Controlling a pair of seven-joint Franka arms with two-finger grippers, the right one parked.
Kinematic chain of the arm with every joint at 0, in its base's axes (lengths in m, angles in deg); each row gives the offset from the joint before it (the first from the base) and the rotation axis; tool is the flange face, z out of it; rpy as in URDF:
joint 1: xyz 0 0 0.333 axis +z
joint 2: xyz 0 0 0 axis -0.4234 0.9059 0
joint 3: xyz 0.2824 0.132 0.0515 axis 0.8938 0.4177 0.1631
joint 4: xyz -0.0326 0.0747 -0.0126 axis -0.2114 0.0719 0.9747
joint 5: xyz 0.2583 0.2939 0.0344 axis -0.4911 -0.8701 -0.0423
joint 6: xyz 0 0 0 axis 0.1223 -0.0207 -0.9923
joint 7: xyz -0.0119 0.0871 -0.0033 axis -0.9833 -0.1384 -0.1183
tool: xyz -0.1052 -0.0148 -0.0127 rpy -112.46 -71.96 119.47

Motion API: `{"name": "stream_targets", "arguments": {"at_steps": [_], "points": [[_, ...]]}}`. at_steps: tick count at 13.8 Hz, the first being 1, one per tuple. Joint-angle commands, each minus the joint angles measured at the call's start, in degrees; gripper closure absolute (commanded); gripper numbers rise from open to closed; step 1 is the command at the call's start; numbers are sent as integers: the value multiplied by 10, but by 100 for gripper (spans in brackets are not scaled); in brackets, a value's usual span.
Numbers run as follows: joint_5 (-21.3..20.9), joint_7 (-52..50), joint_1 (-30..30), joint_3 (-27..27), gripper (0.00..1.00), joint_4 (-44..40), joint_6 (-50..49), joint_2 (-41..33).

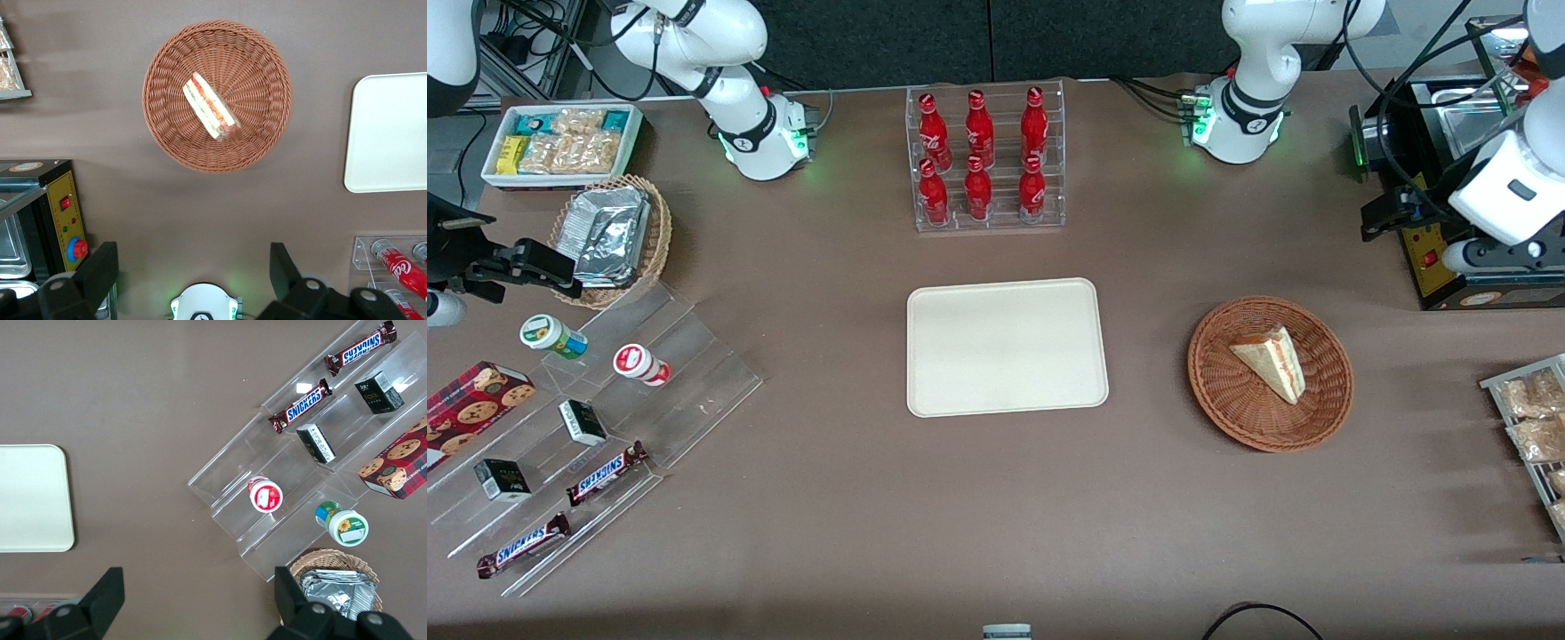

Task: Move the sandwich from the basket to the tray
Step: 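Move the left gripper down over the wrapped sandwich in the wicker basket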

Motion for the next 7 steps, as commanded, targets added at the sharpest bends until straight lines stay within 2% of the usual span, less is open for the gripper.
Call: {"name": "stream_targets", "arguments": {"at_steps": [1,4,7], "points": [[-4,-1,3,-4,0,-4,0,0],[-6,1,4,-4,0,22,27,6],[-8,-1,6,-3,0,104,87,0]]}}
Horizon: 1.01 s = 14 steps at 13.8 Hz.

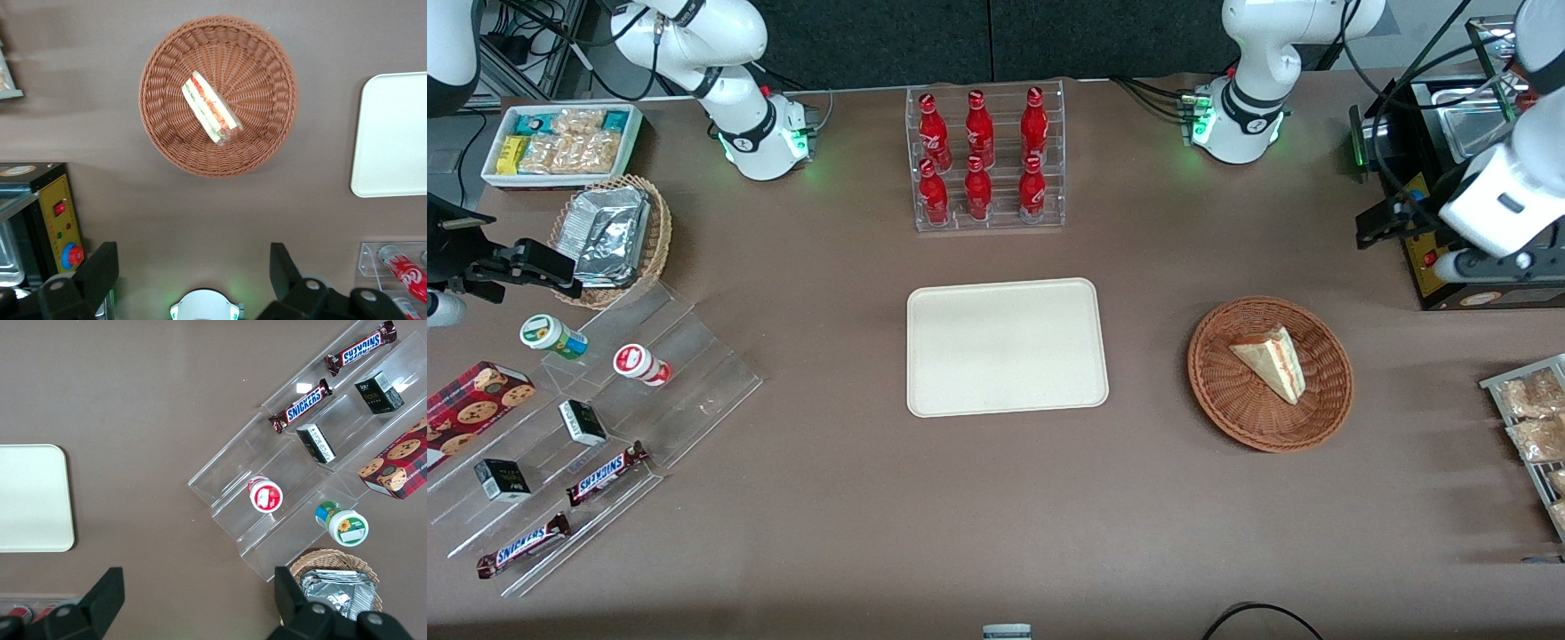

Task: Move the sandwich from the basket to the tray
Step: 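Move the left gripper down over the wrapped sandwich in the wicker basket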

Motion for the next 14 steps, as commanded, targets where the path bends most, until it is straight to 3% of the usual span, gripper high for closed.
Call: {"name": "stream_targets", "arguments": {"at_steps": [1,8,14], "points": [[-7,-5,6,-3,0,67,59,-6],[-7,-111,5,-3,0,204,249,10],[-6,-247,1,-7,0,258,373,46]]}}
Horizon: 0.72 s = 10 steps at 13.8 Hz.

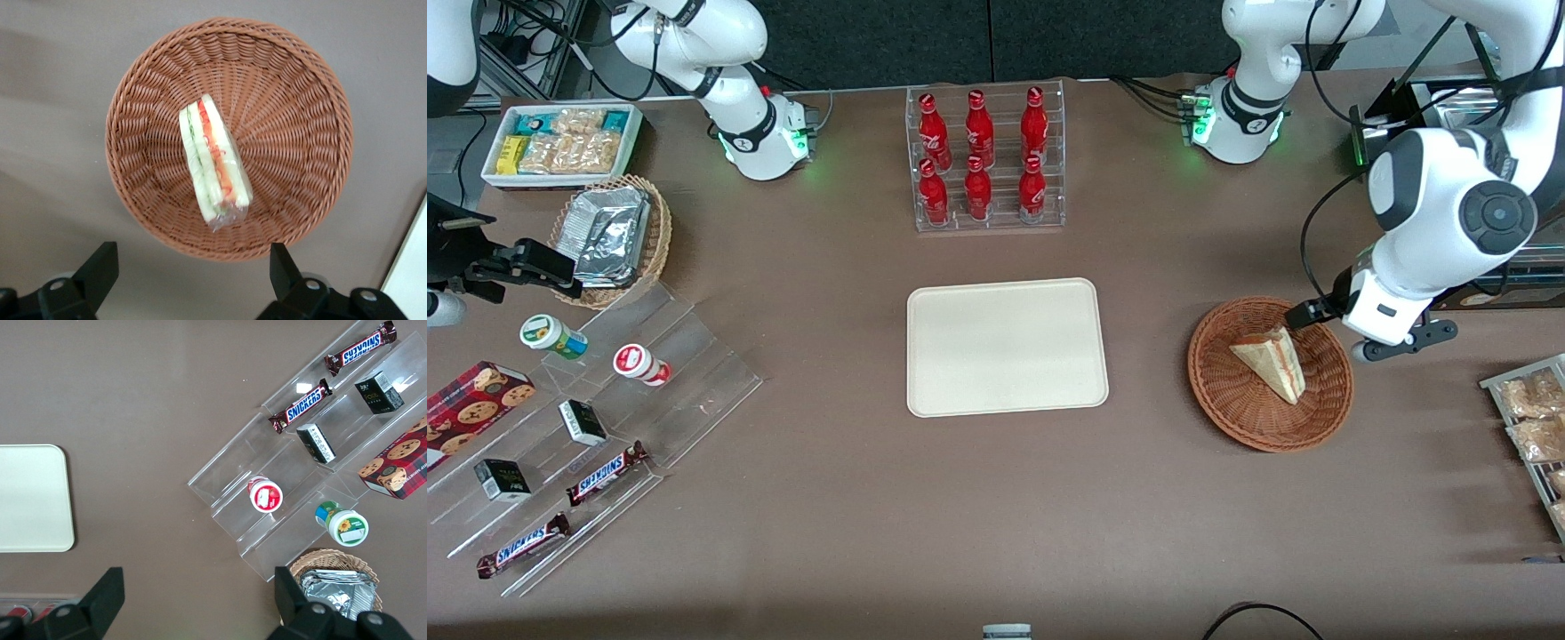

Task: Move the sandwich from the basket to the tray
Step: 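Move the left gripper down over the wrapped sandwich in the wicker basket, then close the left gripper on the sandwich's wrapped edge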

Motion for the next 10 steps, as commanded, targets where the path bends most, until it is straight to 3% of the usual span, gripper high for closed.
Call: {"name": "stream_targets", "arguments": {"at_steps": [1,4,10], "points": [[-6,-96,-1,-7,0,22,64,14],[-6,-203,-1,-13,0,41,125,25],[-26,-208,-2,-18,0,54,137,61]]}}
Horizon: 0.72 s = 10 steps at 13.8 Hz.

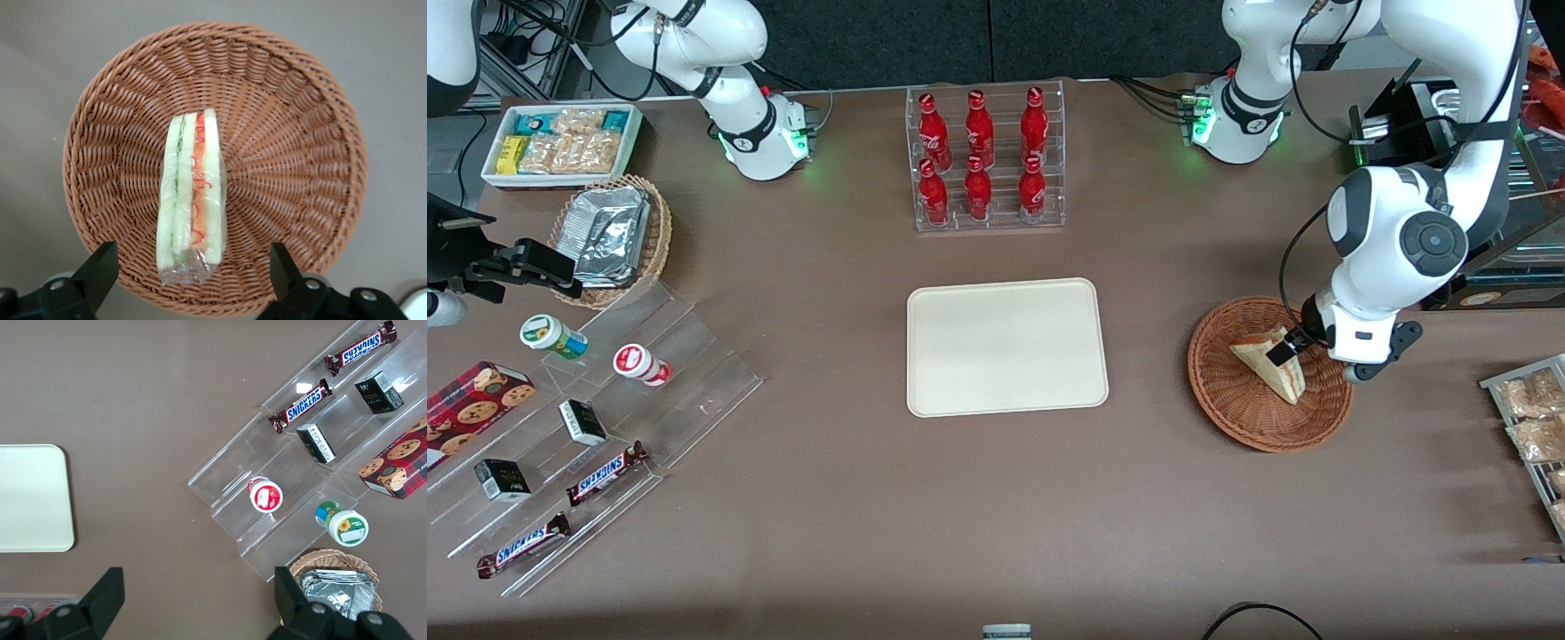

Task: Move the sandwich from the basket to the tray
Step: 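Close the left gripper on the sandwich's wrapped edge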

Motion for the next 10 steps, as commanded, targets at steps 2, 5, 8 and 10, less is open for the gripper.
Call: {"name": "stream_targets", "arguments": {"at_steps": [2,5,8,10], "points": [[-16,-19,0,-4,0,10,26,19],[-16,-33,1,-4,0,18,66,38],[-16,-33,1,-4,0,24,70,50],[-16,-39,1,-4,0,30,70,57]]}}
